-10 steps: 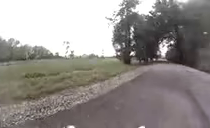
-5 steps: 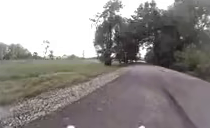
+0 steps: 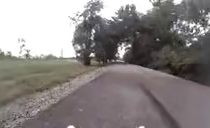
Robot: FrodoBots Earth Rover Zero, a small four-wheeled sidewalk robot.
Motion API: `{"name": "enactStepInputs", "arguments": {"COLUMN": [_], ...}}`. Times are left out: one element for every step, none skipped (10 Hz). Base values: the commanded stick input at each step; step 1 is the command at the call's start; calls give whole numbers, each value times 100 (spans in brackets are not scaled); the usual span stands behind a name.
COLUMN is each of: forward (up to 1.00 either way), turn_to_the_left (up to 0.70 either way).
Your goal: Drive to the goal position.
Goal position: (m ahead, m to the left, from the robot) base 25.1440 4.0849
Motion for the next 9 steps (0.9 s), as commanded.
{"name": "enactStepInputs", "arguments": {"forward": [70, 70, 70, 70, 70, 70, 70, 70, 70], "turn_to_the_left": [-35, -35, -35, -35, -35, -35, -35, -35, -35]}}
